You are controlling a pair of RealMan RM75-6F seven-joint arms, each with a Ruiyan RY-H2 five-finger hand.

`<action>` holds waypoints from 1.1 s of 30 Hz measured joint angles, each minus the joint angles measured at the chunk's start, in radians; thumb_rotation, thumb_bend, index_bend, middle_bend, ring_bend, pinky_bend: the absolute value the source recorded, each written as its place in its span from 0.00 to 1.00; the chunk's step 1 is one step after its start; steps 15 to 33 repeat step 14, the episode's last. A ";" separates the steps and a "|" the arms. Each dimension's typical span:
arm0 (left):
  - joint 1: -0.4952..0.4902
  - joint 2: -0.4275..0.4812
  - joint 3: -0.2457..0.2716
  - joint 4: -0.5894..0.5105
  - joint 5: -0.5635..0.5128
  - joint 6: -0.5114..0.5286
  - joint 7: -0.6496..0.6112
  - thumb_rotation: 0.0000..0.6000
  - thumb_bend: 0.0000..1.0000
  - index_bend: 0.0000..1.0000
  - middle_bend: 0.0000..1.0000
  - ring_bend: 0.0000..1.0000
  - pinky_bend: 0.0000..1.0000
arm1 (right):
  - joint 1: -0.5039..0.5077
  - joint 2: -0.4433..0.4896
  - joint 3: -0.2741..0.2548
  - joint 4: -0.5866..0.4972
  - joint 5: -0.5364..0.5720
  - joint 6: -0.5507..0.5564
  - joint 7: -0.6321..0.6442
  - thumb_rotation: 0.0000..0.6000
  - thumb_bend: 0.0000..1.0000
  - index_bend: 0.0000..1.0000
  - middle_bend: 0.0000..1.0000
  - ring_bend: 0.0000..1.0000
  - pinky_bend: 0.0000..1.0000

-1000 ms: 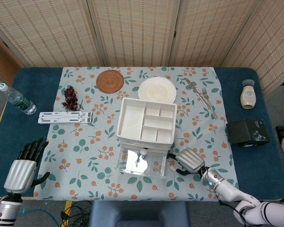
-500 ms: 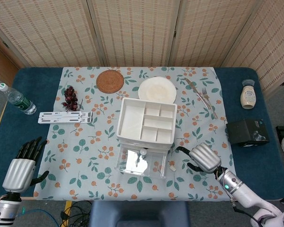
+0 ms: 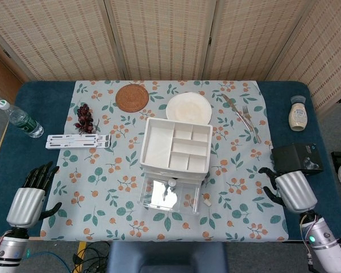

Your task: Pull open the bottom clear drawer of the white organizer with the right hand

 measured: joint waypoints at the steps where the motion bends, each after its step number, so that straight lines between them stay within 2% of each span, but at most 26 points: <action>1: 0.000 -0.001 0.000 0.000 0.002 0.001 0.001 1.00 0.20 0.02 0.00 0.05 0.09 | -0.020 0.003 0.003 -0.001 0.008 0.020 0.000 1.00 0.36 0.23 0.49 0.43 0.57; 4: 0.001 -0.003 0.000 -0.003 0.003 0.008 0.000 1.00 0.20 0.02 0.00 0.05 0.09 | -0.065 0.012 0.006 -0.010 0.029 0.058 0.002 1.00 0.36 0.19 0.40 0.32 0.43; 9: 0.008 -0.006 0.007 -0.007 0.009 0.016 0.000 1.00 0.20 0.03 0.00 0.05 0.09 | -0.124 0.015 0.011 -0.012 0.059 0.095 0.018 1.00 0.36 0.17 0.34 0.25 0.34; 14: 0.011 -0.009 0.010 -0.006 0.015 0.022 -0.003 1.00 0.20 0.02 0.00 0.05 0.09 | -0.153 0.006 0.016 0.006 0.058 0.106 0.048 1.00 0.36 0.17 0.34 0.24 0.32; 33: 0.011 -0.009 0.010 -0.006 0.015 0.022 -0.003 1.00 0.20 0.02 0.00 0.05 0.09 | -0.153 0.006 0.016 0.006 0.058 0.106 0.048 1.00 0.36 0.17 0.34 0.24 0.32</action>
